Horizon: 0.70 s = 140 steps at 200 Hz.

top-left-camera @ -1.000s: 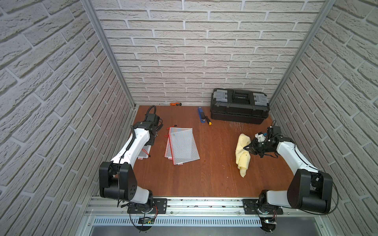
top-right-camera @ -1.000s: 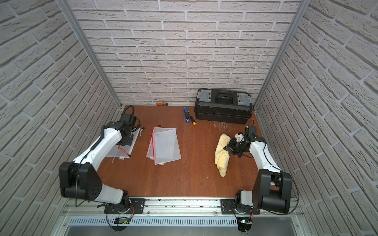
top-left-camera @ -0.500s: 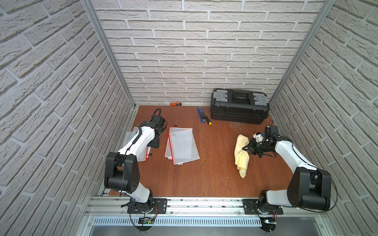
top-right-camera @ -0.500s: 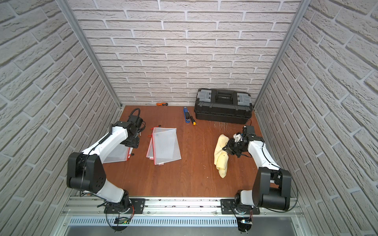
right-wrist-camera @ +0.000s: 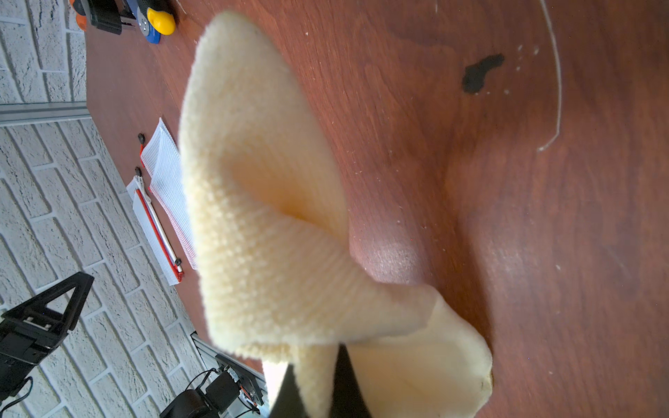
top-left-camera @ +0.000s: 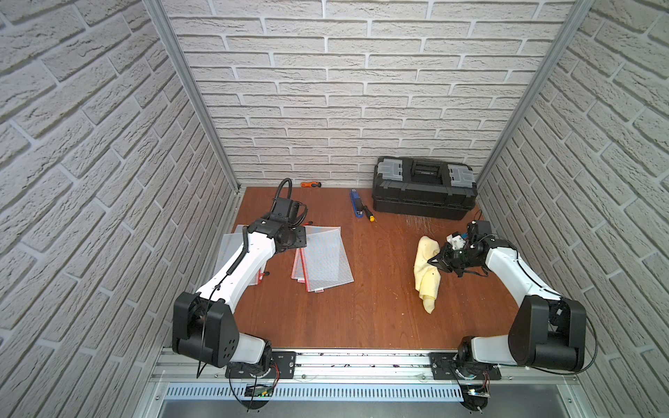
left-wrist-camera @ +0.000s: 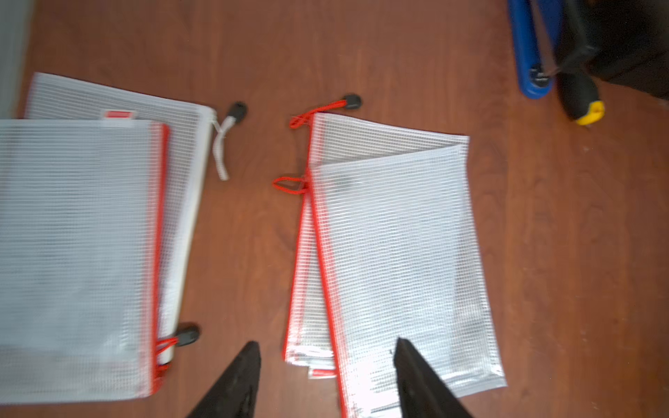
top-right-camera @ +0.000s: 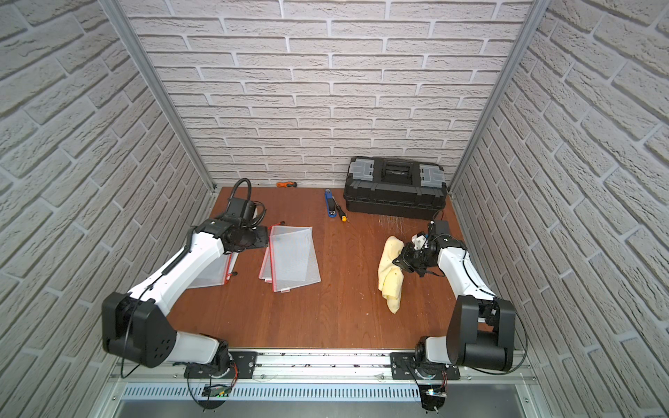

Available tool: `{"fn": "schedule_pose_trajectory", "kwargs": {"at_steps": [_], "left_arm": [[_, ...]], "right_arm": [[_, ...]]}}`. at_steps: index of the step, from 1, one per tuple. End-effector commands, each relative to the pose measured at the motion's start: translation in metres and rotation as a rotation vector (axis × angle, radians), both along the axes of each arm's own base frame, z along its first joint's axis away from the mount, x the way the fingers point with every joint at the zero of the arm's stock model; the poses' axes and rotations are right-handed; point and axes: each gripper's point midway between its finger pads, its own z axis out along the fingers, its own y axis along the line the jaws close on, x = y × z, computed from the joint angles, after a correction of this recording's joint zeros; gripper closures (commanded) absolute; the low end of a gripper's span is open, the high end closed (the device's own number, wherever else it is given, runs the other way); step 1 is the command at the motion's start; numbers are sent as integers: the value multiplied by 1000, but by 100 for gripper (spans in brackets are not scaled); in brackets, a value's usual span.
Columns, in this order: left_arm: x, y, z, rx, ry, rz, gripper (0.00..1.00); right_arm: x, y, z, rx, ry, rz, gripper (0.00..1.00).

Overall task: Wipe the document bag
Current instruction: Place the document bag, then pick up the document bag.

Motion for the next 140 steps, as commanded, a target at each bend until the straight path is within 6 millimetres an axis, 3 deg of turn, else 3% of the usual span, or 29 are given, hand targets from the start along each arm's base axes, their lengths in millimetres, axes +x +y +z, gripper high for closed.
{"fn": "schedule_pose_trajectory", "kwargs": {"at_steps": [1, 40, 76, 140], "left_arm": [[8, -36, -21, -140, 27, 1, 45], [10, -35, -56, -85, 89, 94, 50], [7, -22, -73, -35, 115, 166, 50], [1, -15, -106, -27, 176, 202, 54]], "right_arm": [[6, 0, 5, -15, -24, 8, 98], [0, -3, 0, -40, -6, 24, 98], [-2, -2, -2, -36, -1, 35, 98], [3, 0, 0, -20, -6, 40, 98]]}}
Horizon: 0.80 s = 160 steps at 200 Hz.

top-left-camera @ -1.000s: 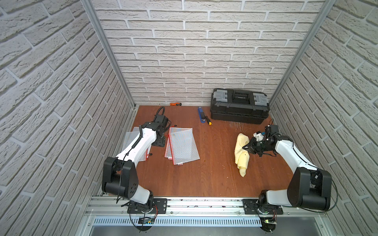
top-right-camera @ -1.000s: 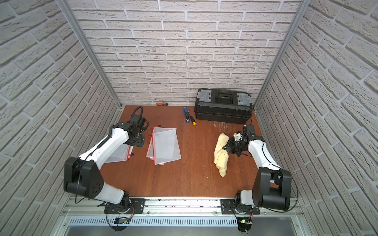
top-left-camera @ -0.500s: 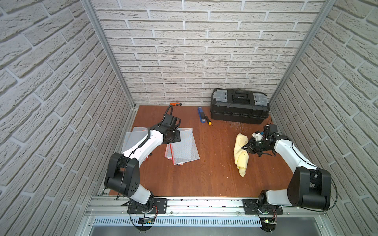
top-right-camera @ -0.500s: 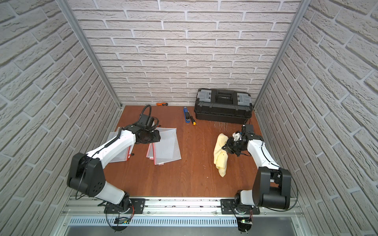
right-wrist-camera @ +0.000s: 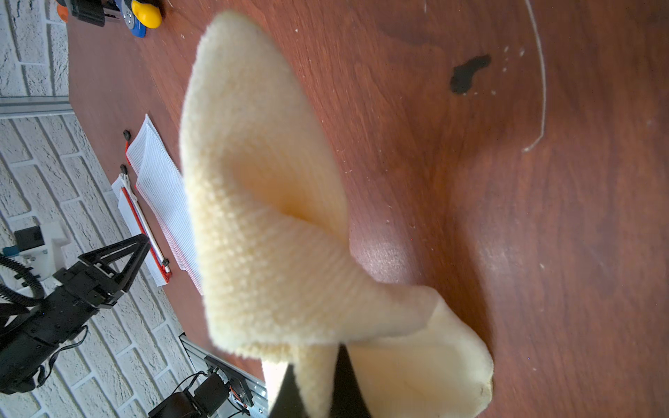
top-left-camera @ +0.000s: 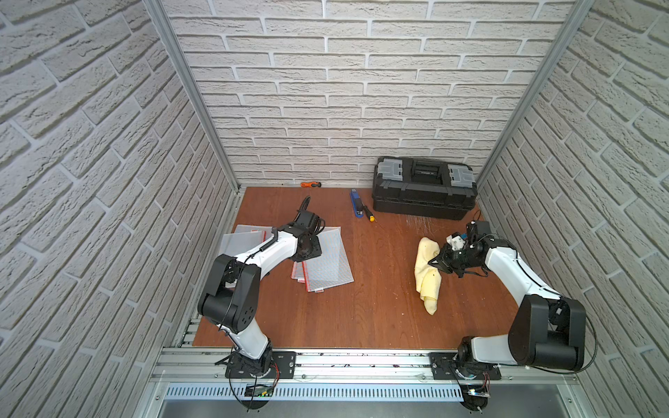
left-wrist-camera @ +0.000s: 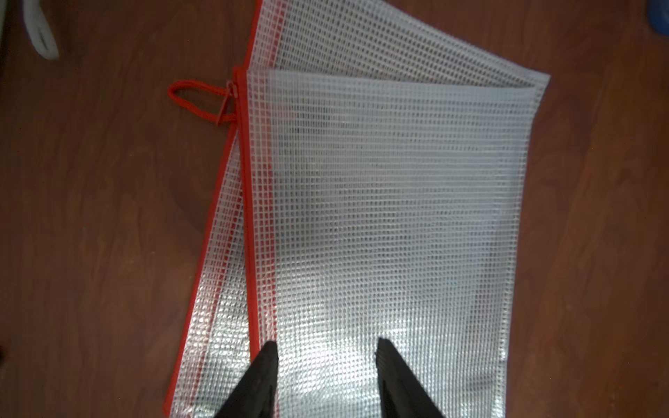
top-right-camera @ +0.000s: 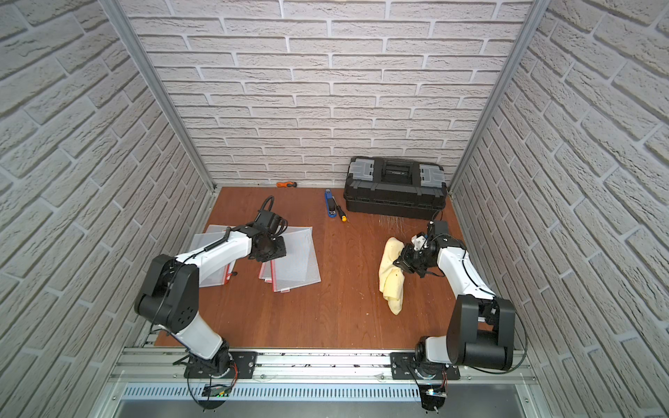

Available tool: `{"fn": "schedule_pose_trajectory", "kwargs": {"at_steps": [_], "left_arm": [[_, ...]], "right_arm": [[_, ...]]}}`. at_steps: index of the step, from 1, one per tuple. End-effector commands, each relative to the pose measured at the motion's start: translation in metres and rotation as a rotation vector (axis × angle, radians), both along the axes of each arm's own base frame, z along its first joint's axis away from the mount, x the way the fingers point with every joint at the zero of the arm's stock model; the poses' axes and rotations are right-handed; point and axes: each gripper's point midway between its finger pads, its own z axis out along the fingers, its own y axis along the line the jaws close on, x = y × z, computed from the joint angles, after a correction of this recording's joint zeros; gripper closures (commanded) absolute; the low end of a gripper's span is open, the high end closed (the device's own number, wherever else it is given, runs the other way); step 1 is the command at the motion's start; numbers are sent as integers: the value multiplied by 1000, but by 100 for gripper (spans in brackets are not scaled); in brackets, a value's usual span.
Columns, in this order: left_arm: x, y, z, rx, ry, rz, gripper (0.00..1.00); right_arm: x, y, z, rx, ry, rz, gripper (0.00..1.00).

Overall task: Wipe the document bag
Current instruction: Pick up the document bag.

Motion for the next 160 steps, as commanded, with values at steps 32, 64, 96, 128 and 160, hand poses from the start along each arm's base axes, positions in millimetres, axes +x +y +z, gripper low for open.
{"fn": "schedule_pose_trajectory", "kwargs": {"at_steps": [32, 64, 96, 128, 160], "left_arm": [[-1, 13, -15, 15, 12, 58, 54], [-6, 21, -20, 14, 16, 72, 54], [-12, 31, -28, 20, 33, 91, 52], [-11, 24, -37, -23, 40, 77, 56], [-9, 13, -43, -49, 48, 50, 68]], "right_arm": [[6, 3, 2, 8, -10, 24, 98], [5, 4, -1, 9, -3, 25, 98], [6, 4, -1, 11, -3, 26, 98], [7, 5, 1, 10, -5, 28, 98], [7, 6, 3, 8, -9, 27, 98]]}}
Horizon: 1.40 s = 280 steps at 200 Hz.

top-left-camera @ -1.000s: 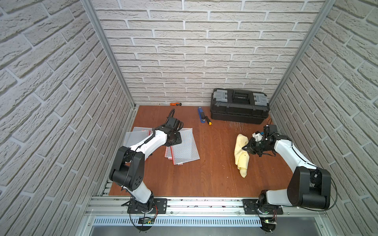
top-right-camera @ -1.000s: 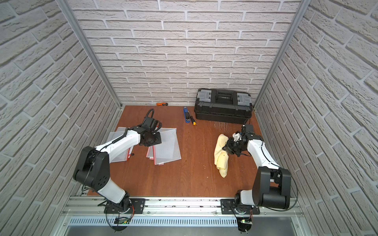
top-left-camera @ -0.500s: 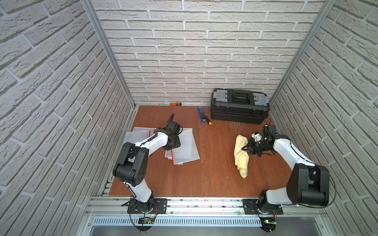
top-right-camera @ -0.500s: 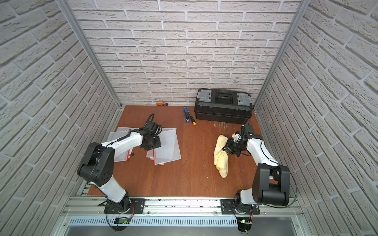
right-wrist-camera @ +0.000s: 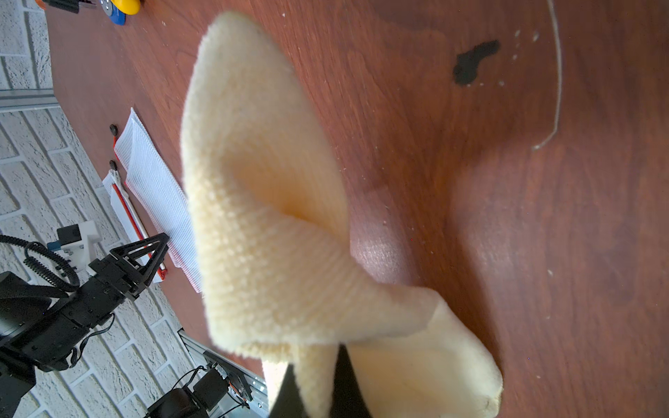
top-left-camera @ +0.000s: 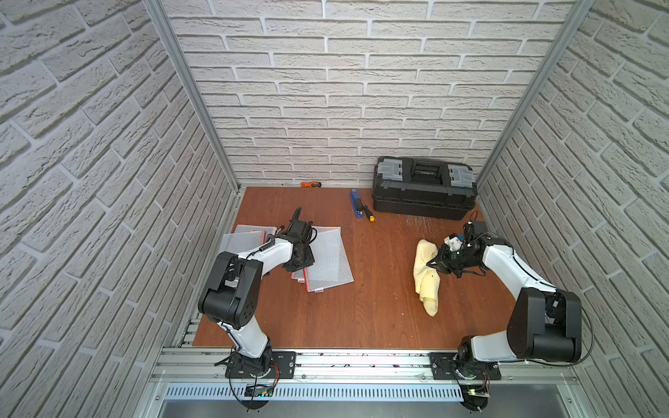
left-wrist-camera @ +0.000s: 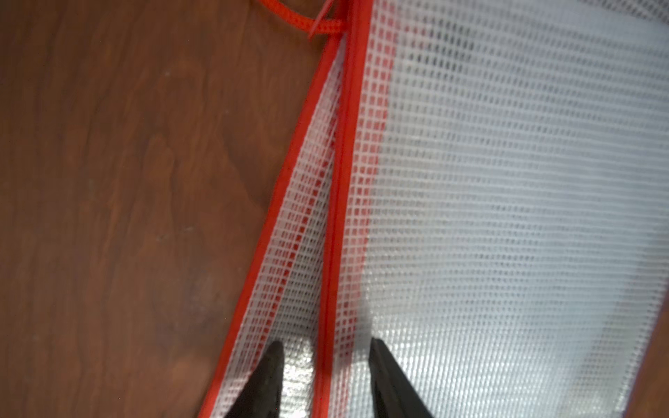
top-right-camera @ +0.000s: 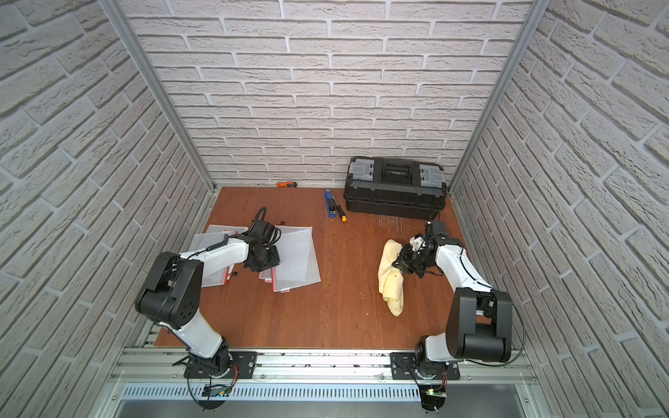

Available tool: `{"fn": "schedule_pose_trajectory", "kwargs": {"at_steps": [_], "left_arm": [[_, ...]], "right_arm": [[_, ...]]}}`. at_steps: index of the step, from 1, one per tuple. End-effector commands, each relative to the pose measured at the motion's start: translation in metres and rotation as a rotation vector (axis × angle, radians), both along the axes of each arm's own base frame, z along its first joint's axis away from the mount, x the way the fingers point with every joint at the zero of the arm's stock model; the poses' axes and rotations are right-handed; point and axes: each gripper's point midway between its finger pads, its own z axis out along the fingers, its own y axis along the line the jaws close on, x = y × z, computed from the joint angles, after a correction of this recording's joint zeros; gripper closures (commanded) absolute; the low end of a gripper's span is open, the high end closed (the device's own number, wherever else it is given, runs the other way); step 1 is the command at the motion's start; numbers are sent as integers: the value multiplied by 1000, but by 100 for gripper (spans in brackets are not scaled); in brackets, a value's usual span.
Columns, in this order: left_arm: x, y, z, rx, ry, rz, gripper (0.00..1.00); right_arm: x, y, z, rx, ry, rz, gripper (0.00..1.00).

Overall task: Wipe the document bag
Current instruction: Pick up the document bag, then place the document bag at the center of the board.

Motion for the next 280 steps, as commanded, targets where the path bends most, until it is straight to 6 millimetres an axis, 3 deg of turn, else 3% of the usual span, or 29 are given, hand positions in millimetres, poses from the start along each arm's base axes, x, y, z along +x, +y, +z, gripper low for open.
{"fn": "schedule_pose_trajectory", "kwargs": {"at_steps": [1, 25, 40, 68, 94, 109, 138, 163, 184, 219, 247, 280], "left_arm": [[4, -9, -8, -29, -3, -16, 68], [2, -12, -13, -17, 10, -26, 82], [1, -13, -15, -13, 15, -34, 100], [2, -18, -6, -8, -1, -58, 100], [10, -32, 22, 5, -55, -123, 100], [15, -54, 45, -19, -101, -191, 100], [17, -122, 84, -87, -169, -375, 100], [6, -181, 98, -171, -180, -509, 100], [-4, -220, 90, -236, -166, -571, 100], [-20, -263, 53, -272, -97, -630, 100], [-24, -273, 23, -232, -63, -629, 100], [-21, -276, 16, -233, -78, -619, 100]], "right_arm": [[7, 3, 12, 2, -41, 13, 98], [6, 3, 13, -1, -41, 14, 98], [6, 3, 13, -1, -42, 15, 98], [7, 4, 14, 1, -44, 16, 98], [8, 3, 18, -5, -48, 15, 98], [8, 2, 22, -17, -59, 11, 98], [9, -2, 35, -47, -83, 10, 98], [9, -6, 48, -73, -103, 12, 98], [10, -7, 57, -84, -119, 17, 98], [8, -3, 66, -69, -136, 37, 98], [2, 11, 58, -16, -111, 76, 98], [-5, 42, 38, -20, -65, 185, 98]]}}
